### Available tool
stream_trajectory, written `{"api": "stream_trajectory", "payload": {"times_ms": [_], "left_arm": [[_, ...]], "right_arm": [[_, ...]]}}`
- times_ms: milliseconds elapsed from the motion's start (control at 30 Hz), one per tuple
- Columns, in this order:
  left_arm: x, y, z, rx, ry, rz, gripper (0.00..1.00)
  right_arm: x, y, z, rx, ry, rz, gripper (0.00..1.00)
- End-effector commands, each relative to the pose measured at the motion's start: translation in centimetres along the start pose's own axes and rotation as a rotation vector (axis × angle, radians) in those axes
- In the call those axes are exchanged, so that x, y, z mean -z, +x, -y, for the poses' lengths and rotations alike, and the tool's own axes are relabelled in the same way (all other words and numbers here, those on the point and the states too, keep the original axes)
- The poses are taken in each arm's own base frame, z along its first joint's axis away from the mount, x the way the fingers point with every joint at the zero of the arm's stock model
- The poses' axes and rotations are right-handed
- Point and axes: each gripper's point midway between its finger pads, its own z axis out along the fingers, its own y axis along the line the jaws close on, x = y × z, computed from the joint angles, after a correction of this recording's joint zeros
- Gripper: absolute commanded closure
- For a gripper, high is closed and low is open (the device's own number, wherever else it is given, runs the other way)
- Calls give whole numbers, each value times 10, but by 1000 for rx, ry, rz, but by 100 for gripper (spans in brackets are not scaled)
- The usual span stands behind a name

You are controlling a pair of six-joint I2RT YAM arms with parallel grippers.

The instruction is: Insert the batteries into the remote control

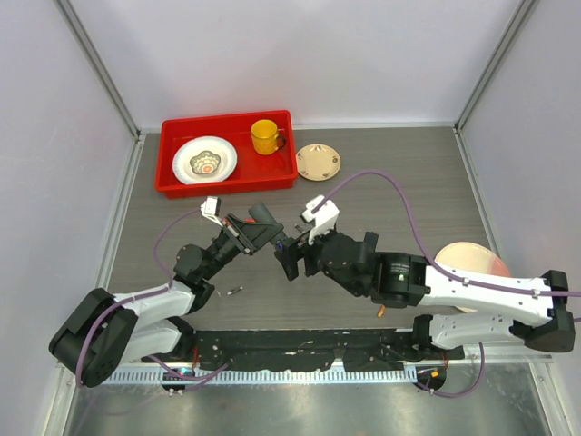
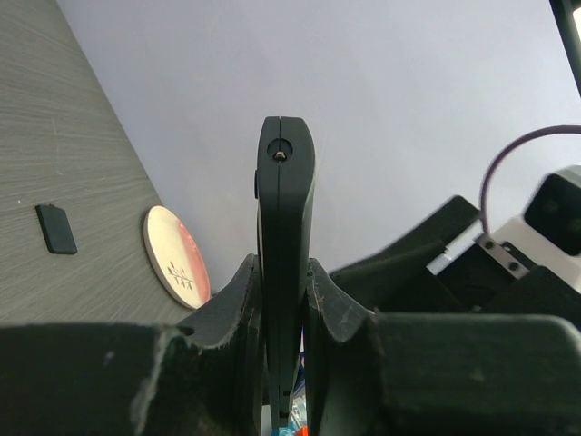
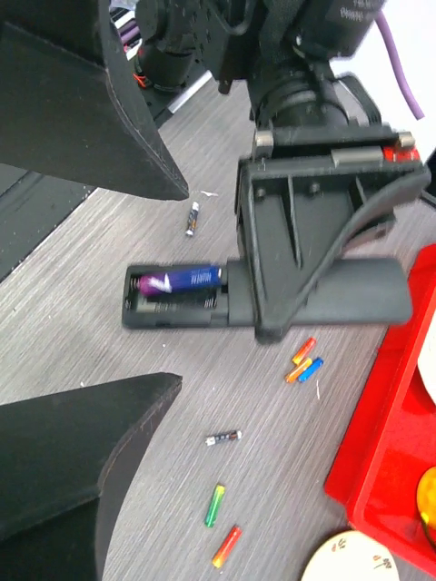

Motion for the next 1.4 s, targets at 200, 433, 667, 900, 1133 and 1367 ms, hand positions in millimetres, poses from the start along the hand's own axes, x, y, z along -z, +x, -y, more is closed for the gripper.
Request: {"api": "stream_trajectory", "payload": {"times_ms": [200,433,667,900,1133,1367], "left_arm": [[6,-11,72,-105,286,44,100],[6,-6,80,-119,316,10,100],[6,-8,87,-123,333,17,100],[4,-10,90,-125,343,20,100],[4,-11,90,-122,340,24,100],[4,-12,91,-124,343,33,100]], "right_arm": [[1,-22,32,-405,-185,58,15],[0,-25,24,-510,-394,21,16],[-9,-7,8,-511,-490,-71,20],[-15,1,0,-524,-532,-110,27],[-20,7,0,-529,-528,-133,34],[-23,7,0,-535,-523,-134,38]]}}
